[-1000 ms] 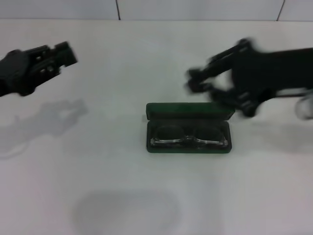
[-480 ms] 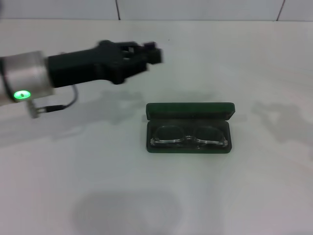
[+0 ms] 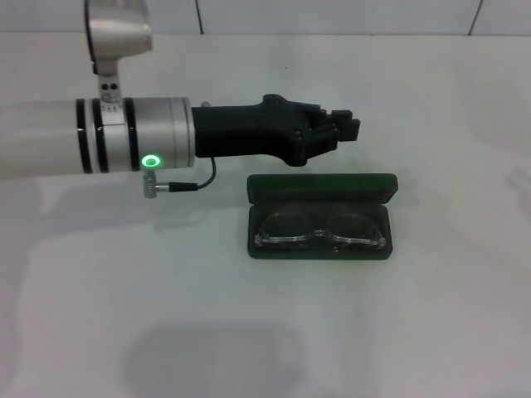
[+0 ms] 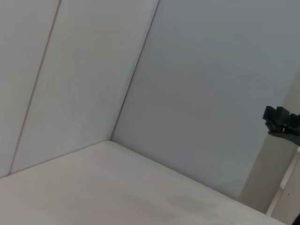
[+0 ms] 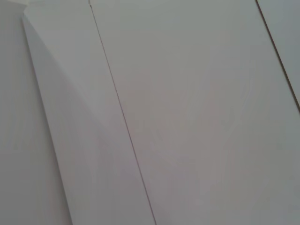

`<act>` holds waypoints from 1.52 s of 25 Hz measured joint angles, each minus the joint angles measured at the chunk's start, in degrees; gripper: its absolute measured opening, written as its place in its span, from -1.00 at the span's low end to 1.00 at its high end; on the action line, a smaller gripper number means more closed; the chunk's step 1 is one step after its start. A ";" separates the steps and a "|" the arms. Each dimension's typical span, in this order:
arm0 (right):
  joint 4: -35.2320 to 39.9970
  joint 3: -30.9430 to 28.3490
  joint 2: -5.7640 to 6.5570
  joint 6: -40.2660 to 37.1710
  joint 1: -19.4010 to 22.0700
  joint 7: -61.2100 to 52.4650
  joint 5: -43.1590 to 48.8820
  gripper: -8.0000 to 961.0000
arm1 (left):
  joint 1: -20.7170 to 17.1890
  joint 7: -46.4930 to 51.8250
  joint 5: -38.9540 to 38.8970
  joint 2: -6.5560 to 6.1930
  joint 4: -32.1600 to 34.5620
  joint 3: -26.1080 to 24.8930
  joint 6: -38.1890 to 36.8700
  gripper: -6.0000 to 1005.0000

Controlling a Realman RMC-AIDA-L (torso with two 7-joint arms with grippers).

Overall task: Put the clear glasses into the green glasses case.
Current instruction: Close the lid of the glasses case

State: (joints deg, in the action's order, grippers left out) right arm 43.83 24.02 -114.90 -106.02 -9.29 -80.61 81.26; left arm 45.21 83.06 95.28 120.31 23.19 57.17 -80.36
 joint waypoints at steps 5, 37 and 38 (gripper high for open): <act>-0.10 0.01 0.07 0.46 -0.42 0.02 0.06 -0.71 | -0.26 -0.46 -3.18 0.05 -0.91 3.73 3.41 -0.56; -3.85 0.41 -0.32 2.94 -4.13 2.08 3.12 -0.72 | 0.32 -1.78 -3.46 0.28 -5.62 8.46 10.14 -0.65; -3.85 0.41 -0.31 2.94 -4.13 2.22 3.12 -0.72 | 0.32 -1.78 -3.47 0.28 -5.62 8.41 10.16 -0.65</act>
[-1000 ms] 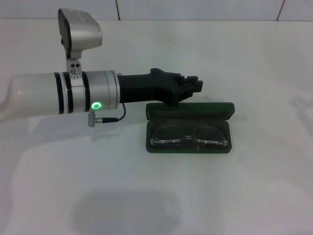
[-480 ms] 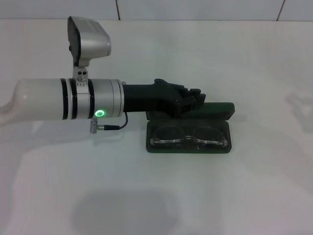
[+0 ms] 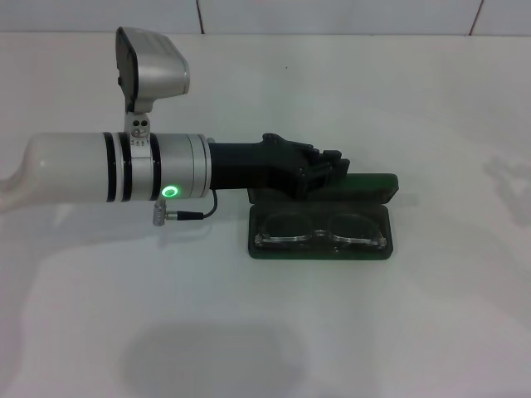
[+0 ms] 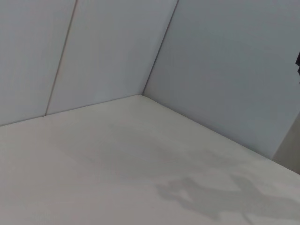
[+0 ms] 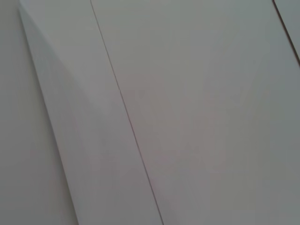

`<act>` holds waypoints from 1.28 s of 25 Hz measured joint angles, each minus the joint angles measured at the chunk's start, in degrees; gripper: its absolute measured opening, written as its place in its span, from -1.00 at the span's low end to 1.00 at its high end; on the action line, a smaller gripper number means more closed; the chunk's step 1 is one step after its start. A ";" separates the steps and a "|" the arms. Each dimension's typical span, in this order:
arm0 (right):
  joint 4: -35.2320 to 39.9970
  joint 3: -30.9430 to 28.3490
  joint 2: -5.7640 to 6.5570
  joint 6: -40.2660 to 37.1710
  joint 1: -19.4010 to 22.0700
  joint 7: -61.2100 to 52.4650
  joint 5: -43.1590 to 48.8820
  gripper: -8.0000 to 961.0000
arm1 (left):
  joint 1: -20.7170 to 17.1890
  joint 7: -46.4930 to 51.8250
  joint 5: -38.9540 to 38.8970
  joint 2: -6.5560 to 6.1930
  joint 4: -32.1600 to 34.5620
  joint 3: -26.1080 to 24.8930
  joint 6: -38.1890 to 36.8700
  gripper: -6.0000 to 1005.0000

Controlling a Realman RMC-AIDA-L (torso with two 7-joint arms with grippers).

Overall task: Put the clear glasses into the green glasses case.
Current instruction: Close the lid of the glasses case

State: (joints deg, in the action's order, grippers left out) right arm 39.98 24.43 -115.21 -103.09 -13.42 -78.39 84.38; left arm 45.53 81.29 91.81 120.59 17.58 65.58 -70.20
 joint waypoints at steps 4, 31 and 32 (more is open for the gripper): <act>-0.01 0.00 -0.01 0.00 -0.02 0.06 0.00 -0.72 | 0.00 0.01 -0.21 0.00 -0.04 0.10 0.56 -0.65; -1.40 0.00 -0.01 -0.54 -0.08 0.87 -0.01 -0.65 | -0.48 0.09 -0.98 0.09 -0.79 2.48 0.70 -0.65; -1.40 0.00 -0.01 -0.54 -0.08 0.88 -0.01 -0.65 | -0.55 0.09 -0.98 0.09 -0.80 2.49 0.63 -0.65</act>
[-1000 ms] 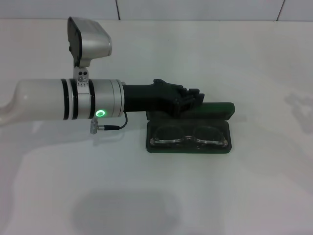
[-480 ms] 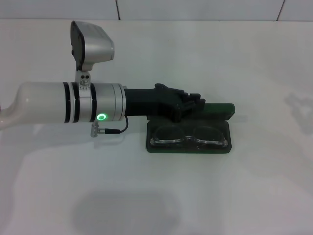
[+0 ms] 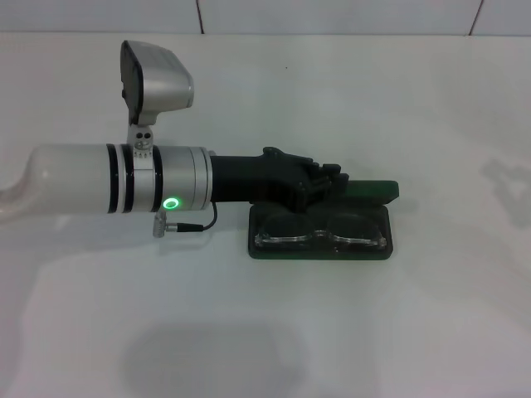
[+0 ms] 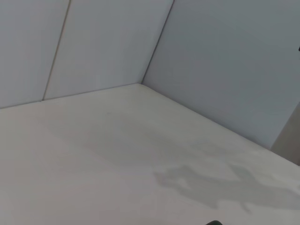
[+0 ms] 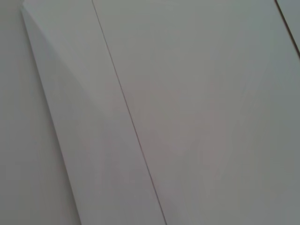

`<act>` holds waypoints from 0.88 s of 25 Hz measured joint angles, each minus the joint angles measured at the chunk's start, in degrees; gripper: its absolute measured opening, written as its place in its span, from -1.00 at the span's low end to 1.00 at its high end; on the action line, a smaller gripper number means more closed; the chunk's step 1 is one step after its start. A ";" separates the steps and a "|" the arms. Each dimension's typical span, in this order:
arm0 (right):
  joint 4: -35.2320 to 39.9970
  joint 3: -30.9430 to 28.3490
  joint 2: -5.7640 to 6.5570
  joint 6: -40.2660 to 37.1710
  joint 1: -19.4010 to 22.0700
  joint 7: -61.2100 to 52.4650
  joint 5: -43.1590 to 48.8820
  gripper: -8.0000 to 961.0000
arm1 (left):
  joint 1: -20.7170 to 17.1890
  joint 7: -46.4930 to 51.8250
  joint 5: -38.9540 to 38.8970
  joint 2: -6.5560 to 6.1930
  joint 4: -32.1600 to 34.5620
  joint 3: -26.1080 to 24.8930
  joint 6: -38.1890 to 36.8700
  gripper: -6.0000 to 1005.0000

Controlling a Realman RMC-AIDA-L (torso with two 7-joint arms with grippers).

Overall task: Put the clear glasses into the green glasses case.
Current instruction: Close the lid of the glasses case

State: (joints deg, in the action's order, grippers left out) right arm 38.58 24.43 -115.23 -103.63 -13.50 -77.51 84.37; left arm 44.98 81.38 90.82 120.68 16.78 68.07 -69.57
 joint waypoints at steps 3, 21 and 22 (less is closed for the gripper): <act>0.00 0.00 0.00 0.00 0.02 0.00 0.00 -0.64 | -0.40 -0.19 0.04 0.00 -0.04 0.03 -0.91 -0.65; 0.00 -0.12 0.00 0.01 0.02 0.00 -0.35 -0.59 | -2.10 -1.66 -0.43 0.00 0.04 2.37 -2.29 -0.65; 0.01 -0.14 0.00 0.01 0.01 0.00 -0.35 -0.59 | -2.12 -1.66 -0.44 -0.01 0.01 2.40 -2.30 -0.65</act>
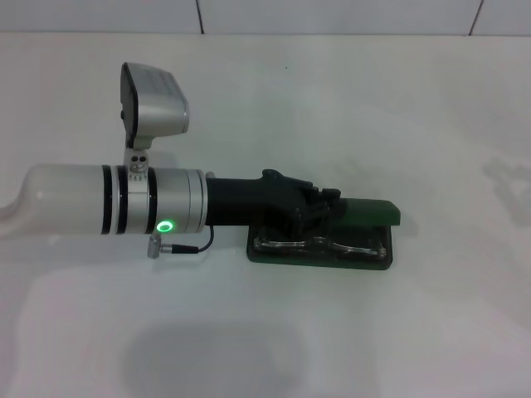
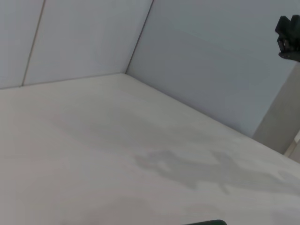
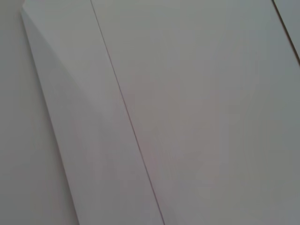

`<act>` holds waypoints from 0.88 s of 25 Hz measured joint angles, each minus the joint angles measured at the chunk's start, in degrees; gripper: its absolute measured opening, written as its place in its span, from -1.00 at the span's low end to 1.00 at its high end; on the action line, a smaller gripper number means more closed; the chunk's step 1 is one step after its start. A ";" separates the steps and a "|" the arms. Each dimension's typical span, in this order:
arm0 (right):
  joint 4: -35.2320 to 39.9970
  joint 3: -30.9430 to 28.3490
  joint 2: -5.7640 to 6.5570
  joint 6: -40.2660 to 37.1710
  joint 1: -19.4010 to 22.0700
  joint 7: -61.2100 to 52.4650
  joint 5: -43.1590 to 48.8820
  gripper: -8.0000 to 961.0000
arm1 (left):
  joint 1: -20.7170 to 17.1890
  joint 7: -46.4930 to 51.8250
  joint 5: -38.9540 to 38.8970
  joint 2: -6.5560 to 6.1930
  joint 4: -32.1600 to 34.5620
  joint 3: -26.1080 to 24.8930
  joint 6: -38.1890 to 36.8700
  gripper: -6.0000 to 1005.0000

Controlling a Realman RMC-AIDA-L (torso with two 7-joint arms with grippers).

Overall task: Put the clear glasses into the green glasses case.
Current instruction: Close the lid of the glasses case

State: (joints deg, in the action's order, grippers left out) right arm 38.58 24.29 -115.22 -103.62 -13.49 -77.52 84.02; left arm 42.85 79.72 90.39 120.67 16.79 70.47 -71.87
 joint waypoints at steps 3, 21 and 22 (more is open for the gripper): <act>0.00 0.05 0.00 0.09 -0.03 0.00 -0.05 -0.58 | -0.81 -0.49 0.14 0.08 0.03 0.67 -0.39 -0.65; 0.00 -0.40 0.22 0.44 -1.18 -0.08 0.04 -0.53 | -4.78 -5.82 -2.84 -0.02 0.08 1.43 -5.85 -0.60; 0.00 -0.40 0.24 0.44 -1.33 -0.09 0.04 -0.52 | -5.05 -5.83 -2.81 -0.04 0.07 1.43 -5.83 -0.60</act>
State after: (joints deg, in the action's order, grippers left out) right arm 38.58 23.89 -114.99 -103.18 -14.82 -77.61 84.06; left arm 37.80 73.89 87.58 120.63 16.85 71.90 -77.70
